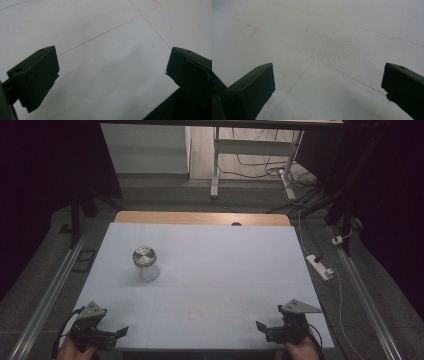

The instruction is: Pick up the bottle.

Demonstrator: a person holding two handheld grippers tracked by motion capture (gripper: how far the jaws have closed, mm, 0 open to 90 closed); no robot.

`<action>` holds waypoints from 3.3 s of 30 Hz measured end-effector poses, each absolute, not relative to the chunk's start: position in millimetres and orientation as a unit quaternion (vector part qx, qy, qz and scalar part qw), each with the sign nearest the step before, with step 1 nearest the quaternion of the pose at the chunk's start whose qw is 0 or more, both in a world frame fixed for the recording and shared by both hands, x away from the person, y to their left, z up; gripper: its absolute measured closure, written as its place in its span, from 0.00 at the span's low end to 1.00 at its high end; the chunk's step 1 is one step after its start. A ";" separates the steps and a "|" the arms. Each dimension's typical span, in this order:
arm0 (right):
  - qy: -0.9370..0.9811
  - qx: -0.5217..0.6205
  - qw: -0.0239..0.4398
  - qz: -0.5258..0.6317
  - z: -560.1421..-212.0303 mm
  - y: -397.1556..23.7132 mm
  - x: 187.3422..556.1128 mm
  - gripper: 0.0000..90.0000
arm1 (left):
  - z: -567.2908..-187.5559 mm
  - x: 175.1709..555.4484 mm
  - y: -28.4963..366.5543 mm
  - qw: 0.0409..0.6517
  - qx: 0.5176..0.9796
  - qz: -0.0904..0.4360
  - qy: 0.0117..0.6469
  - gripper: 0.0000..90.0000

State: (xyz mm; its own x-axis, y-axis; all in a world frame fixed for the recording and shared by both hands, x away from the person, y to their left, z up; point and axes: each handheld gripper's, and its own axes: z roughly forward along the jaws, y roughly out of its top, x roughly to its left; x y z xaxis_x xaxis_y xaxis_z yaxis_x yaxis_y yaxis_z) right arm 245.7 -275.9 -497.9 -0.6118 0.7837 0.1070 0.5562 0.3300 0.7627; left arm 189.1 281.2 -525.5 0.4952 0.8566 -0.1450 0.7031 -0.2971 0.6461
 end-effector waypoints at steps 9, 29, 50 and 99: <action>0.804 0.417 0.140 0.400 -498.0 -275.3 245.9 0.00 | -519.1 190.6 282.8 0.353 0.789 0.133 0.484 0.00; 0.806 0.418 0.136 0.398 -498.4 -275.2 246.8 0.00 | -518.2 206.2 277.6 0.365 0.798 0.127 0.461 0.00; 0.806 0.420 0.132 0.396 -498.9 -275.4 247.9 0.00 | -517.3 243.8 272.1 0.382 0.802 0.119 0.444 0.00; 0.811 0.417 0.128 0.391 -499.5 -274.1 248.7 0.00 | -516.8 352.4 258.5 0.404 0.789 0.142 0.440 0.00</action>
State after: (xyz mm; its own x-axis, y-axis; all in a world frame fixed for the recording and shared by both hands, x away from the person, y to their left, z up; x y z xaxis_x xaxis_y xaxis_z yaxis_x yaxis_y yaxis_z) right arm 248.7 -274.1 -499.5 -0.6197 0.7760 0.1176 0.5754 0.3473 0.7405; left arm 352.4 258.5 -516.8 0.5724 0.8093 -0.1318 0.5802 -0.2861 0.7626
